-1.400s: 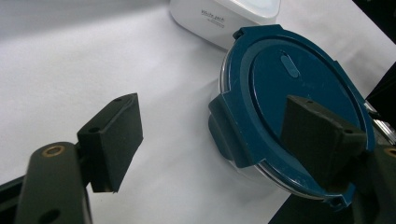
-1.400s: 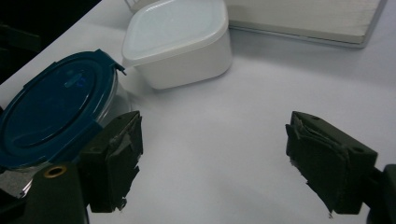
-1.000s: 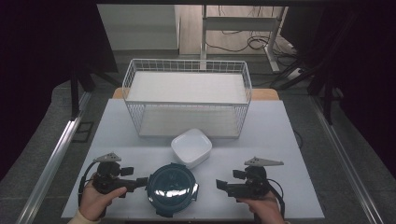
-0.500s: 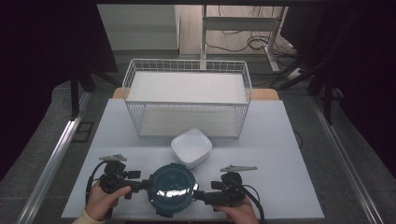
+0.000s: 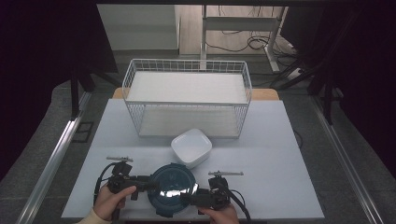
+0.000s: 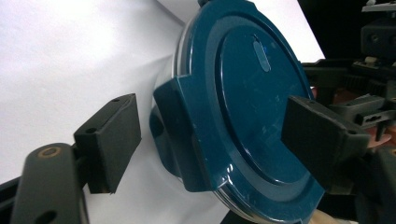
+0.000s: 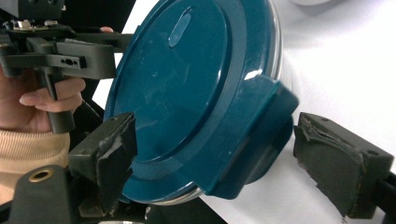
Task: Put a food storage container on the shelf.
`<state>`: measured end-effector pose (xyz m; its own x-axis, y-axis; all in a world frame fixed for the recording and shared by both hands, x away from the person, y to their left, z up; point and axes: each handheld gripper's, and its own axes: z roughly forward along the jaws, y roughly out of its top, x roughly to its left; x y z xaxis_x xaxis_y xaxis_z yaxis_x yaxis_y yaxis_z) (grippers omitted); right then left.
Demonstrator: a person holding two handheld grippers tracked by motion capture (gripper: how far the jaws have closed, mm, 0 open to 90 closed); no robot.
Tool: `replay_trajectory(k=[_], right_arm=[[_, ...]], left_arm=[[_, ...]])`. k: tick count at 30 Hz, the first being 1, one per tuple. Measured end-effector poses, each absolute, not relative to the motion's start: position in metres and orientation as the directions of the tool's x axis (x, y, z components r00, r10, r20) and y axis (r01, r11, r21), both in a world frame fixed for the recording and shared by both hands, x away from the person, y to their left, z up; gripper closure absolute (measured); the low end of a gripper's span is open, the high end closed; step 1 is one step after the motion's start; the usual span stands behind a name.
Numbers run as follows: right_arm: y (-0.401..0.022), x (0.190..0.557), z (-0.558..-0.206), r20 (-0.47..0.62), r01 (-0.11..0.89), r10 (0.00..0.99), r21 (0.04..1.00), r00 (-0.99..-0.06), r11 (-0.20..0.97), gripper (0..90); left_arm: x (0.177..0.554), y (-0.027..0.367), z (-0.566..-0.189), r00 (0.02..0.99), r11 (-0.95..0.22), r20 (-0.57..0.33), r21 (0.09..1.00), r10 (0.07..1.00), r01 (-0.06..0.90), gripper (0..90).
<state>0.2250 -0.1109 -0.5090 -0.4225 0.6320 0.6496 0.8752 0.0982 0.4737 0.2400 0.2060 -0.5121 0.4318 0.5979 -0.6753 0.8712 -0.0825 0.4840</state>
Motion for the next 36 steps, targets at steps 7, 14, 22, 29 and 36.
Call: replay_trajectory(k=[7, 14, 22, 29, 36], right_arm=[[-0.107, 0.223, -0.514, 0.692, 0.897, 0.621, 0.439, -0.367, 0.041, 21.7], [-0.112, 0.226, -0.517, 0.713, 0.902, 0.615, 0.431, -0.337, -0.005, 29.9], [-0.114, 0.226, -0.516, 0.722, 0.902, 0.614, 0.429, -0.318, -0.038, 34.7], [-0.117, 0.223, -0.513, 0.737, 0.905, 0.609, 0.420, -0.295, -0.070, 38.7], [-0.117, 0.220, -0.510, 0.748, 0.906, 0.600, 0.414, -0.285, -0.085, 41.7]], left_arm=[[0.240, 0.205, -0.520, 0.397, -0.073, -0.715, 0.439, 0.575, 0.896, 23.9], [0.240, 0.205, -0.521, 0.382, -0.065, -0.728, 0.423, 0.570, 0.904, 29.1], [0.238, 0.209, -0.523, 0.339, -0.012, -0.762, 0.398, 0.552, 0.917, 35.3], [0.230, 0.210, -0.518, 0.338, 0.015, -0.761, 0.415, 0.554, 0.910, 39.3], [0.224, 0.213, -0.513, 0.341, 0.033, -0.761, 0.429, 0.552, 0.903, 41.6]])
